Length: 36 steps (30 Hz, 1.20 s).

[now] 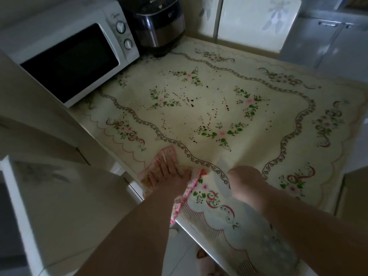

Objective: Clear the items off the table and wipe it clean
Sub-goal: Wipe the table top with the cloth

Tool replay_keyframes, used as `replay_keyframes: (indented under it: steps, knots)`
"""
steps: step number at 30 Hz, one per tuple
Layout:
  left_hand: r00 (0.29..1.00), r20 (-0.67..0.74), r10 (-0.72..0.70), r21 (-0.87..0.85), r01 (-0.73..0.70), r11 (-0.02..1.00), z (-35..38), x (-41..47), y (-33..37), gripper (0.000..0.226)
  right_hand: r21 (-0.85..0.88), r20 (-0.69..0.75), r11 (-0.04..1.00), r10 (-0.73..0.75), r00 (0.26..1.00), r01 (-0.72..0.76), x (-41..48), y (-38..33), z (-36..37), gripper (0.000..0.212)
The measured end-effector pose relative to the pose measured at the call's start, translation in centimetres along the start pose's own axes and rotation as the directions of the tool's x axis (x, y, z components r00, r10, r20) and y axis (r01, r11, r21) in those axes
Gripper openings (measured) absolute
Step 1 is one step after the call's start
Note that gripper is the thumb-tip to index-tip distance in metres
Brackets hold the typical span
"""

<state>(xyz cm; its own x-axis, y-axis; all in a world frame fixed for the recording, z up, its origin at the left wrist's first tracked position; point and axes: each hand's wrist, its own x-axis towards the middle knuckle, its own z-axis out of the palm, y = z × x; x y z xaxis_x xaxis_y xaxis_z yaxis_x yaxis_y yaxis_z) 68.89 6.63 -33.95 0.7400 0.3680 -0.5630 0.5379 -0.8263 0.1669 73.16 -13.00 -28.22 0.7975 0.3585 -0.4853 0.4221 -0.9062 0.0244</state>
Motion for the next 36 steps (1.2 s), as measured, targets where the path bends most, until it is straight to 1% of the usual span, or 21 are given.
replay_keyframes:
  steps: [3,6,8,10,12,15,19,20,24,29,31,36]
  knots:
    - [0.998,0.014,-0.066,-0.069,0.067,0.995,-0.2,0.6,0.1,0.096,0.038,-0.024,0.999,0.013,1.0,-0.012,0.7,0.5,-1.3,0.021]
    - [0.991,0.006,-0.135,-0.12,0.135,0.984,-0.9,1.4,-0.5,0.104,0.146,-0.143,0.989,0.007,0.99,0.014,2.7,0.2,-2.3,0.019]
    - [0.99,-0.002,-0.144,-0.132,0.143,0.981,-1.6,2.1,-1.2,0.105,0.232,-0.186,0.972,0.003,0.983,0.041,3.7,-0.5,-2.5,0.025]
    - [0.989,-0.006,-0.147,-0.159,0.144,0.977,-2.7,3.0,-1.8,0.105,0.346,-0.19,0.933,-0.033,0.981,0.098,5.0,-1.5,-2.9,0.035]
    - [0.989,-0.007,-0.145,-0.161,0.142,0.977,-3.9,3.8,-2.4,0.103,0.467,-0.218,0.867,-0.077,0.973,0.173,6.3,-2.5,-3.2,0.029]
    - [0.988,-0.028,-0.149,-0.155,0.143,0.978,-5.2,5.5,-4.0,0.106,0.538,-0.242,0.816,-0.088,0.966,0.209,7.9,-4.0,-3.9,0.037]
    - [0.972,-0.154,-0.176,-0.165,0.15,0.975,-6.6,9.1,-6.6,0.11,0.569,-0.282,0.784,-0.098,0.954,0.249,10.8,-6.2,-5.2,0.036]
    - [0.97,-0.164,-0.18,-0.165,0.153,0.974,-7.2,10.3,-7.3,0.11,0.573,-0.297,0.78,-0.088,0.951,0.251,11.9,-6.9,-5.6,0.035]
    - [0.979,-0.149,-0.141,-0.148,0.119,0.982,-9.9,13.8,-9.5,0.099,0.602,-0.355,0.763,-0.011,0.935,0.237,15.2,-9.1,-7.2,0.035]
    - [0.97,-0.196,-0.143,-0.151,0.114,0.982,-13.1,17.6,-11.7,0.097,0.614,-0.381,0.747,-0.002,0.925,0.254,19.1,-11.7,-8.4,0.034]
    - [0.971,-0.19,-0.145,-0.162,0.114,0.98,-14.4,18.9,-12.4,0.102,0.61,-0.395,0.747,0.0,0.919,0.262,20.5,-12.5,-8.8,0.034]
    - [0.983,-0.11,-0.147,-0.22,0.12,0.968,-17.4,20.4,-13.4,0.12,0.607,-0.433,0.743,0.012,0.901,0.282,22.8,-14.1,-9.7,0.033]
